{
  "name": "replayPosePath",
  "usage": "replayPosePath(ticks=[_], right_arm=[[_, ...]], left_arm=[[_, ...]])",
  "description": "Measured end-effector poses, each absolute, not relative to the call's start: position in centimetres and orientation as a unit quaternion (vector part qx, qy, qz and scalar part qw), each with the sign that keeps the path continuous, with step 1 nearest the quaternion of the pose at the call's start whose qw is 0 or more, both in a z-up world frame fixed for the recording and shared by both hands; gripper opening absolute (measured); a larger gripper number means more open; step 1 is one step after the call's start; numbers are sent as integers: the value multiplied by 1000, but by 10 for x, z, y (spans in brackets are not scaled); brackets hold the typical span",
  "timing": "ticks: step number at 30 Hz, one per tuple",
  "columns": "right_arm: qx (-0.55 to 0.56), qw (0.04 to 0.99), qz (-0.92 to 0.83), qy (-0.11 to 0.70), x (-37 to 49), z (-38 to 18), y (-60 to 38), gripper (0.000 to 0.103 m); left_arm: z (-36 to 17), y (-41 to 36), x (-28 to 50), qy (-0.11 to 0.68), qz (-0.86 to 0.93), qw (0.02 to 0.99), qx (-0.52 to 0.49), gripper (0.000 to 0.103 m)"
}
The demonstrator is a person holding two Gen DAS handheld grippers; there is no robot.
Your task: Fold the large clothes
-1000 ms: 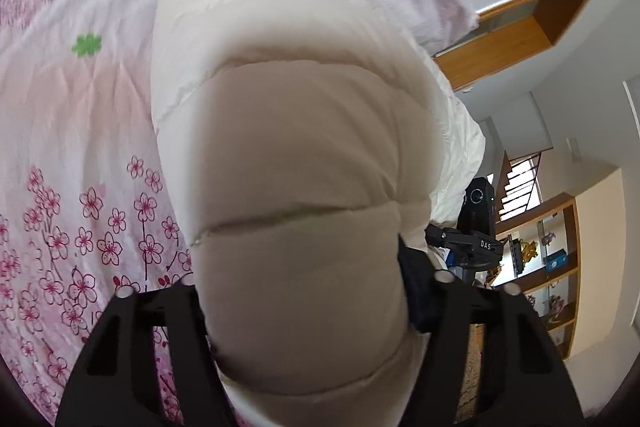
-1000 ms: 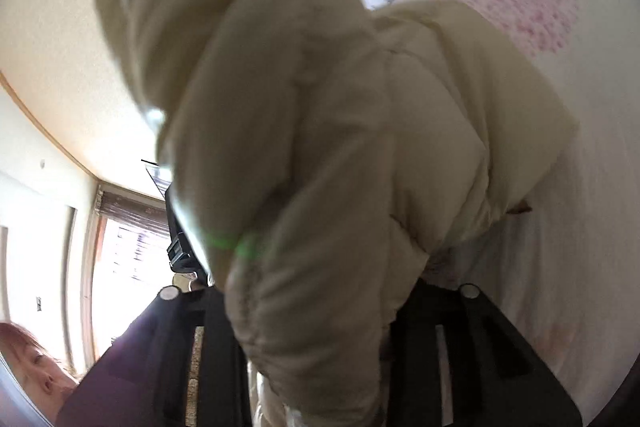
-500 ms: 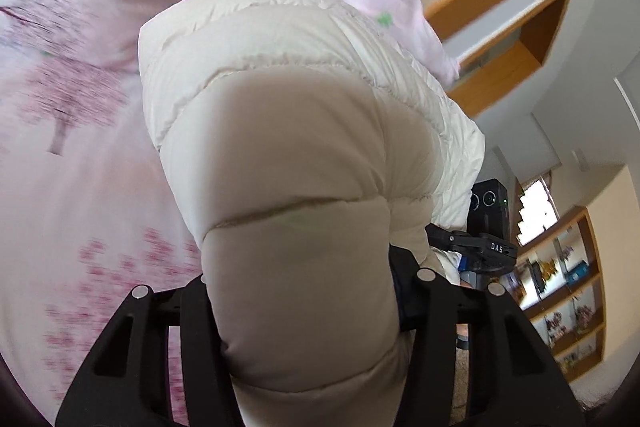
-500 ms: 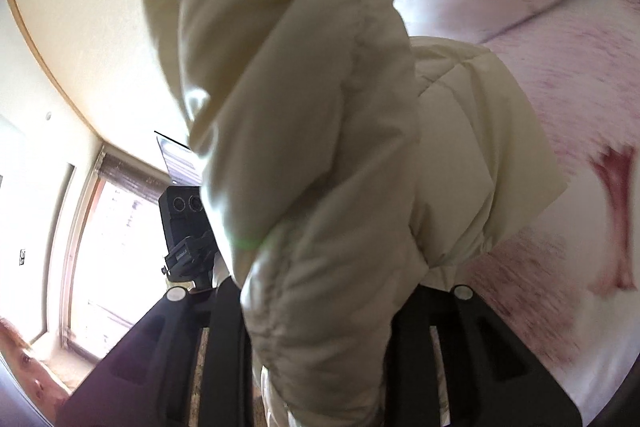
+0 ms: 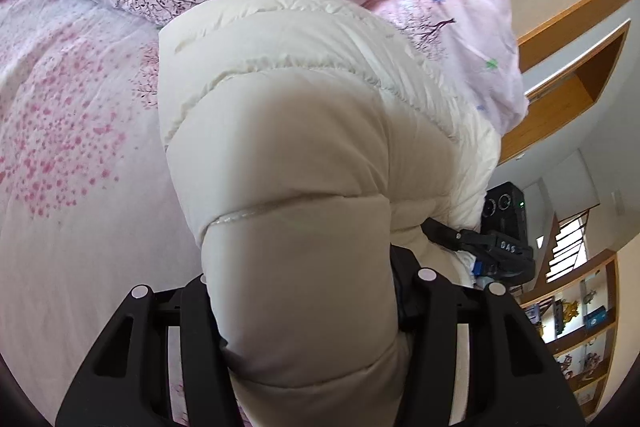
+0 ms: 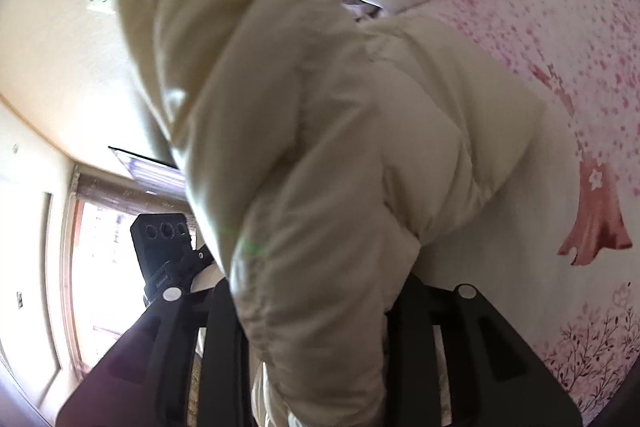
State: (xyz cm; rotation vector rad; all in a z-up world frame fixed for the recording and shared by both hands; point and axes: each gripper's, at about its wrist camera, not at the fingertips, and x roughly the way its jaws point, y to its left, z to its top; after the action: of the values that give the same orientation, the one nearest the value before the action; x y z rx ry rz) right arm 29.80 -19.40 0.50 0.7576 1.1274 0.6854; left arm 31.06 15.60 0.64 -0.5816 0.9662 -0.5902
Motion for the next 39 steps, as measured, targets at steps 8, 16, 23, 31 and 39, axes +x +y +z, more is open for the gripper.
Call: replayPosePath(ticks=[8, 16, 23, 31, 39], right_arm=[[288, 775, 222, 517, 274, 19, -191, 64], [191, 879, 95, 428, 215, 75, -212, 70], [76, 922, 134, 356, 162, 97, -167, 31], [9, 896, 133, 424, 164, 50, -103, 24], [121, 893, 153, 407, 201, 77, -140, 50]], left_arm=[[26, 141, 305, 455, -248, 823, -232, 70], [64, 147, 256, 379, -164, 903, -121, 77], [80, 107, 205, 336, -164, 927, -34, 82], [49, 67, 206, 375, -178, 909, 41, 82], [31, 69, 223, 391, -182, 901, 40, 88]])
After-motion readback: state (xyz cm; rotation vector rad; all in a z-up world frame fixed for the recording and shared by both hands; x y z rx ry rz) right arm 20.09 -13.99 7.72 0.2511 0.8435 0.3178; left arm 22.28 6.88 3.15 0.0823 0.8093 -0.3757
